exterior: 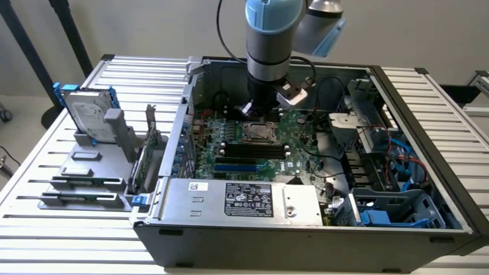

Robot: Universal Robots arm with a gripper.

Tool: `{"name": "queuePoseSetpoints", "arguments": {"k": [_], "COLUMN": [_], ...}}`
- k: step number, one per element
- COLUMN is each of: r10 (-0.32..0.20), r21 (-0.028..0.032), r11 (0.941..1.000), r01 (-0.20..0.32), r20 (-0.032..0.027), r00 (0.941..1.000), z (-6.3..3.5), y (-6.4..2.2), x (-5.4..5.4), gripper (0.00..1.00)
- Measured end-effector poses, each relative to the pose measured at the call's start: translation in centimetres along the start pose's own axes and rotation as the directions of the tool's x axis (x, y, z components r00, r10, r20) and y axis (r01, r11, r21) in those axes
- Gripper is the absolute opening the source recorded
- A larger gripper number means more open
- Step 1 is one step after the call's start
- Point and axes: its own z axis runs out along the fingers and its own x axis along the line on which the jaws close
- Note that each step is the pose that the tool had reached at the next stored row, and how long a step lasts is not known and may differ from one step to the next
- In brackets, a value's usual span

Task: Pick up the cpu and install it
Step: 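Install the first cpu locking lever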

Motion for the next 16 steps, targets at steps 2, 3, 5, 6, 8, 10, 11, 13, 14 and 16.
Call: {"name": "queuePoseSetpoints", "arguments": {"k": [2,3,5,6,8,10,11,13,14,16], "r10": [0.0,0.0,0.0,0.0,0.0,0.0,0.0,0.0,0.0,0.0], "r21": [-0.0001,0.0,0.0,-0.0001,0.0,0.0,0.0,0.0,0.0001,0.0], "r11": [1.0,1.0,1.0,1.0,1.0,1.0,1.0,1.0,1.0,1.0], "r01": [0.0,0.0,0.0,0.0,0.0,0.0,0.0,0.0,0.0,0.0], "r20": [0.0001,0.0001,0.0,0.0,0.0,0.0001,0.0001,0.0001,0.0,0.0], "r00": [1.0,1.0,1.0,1.0,1.0,1.0,1.0,1.0,1.0,1.0], "z": [-0.38,-0.59,-0.97,-1.18,-1.57,-2.0,-2.21,-2.6,-2.79,-3.22], "y": [0.09,0.15,0.27,0.34,0.47,0.62,0.68,0.79,0.85,0.97], "x": [-0.4,-0.7,-1.2,-1.4,-1.9,-2.4,-2.7,-3.2,-3.4,-3.9], "gripper": [0.11,0.11,0.11,0.11,0.11,0.11,0.11,0.11,0.11,0.11]}}
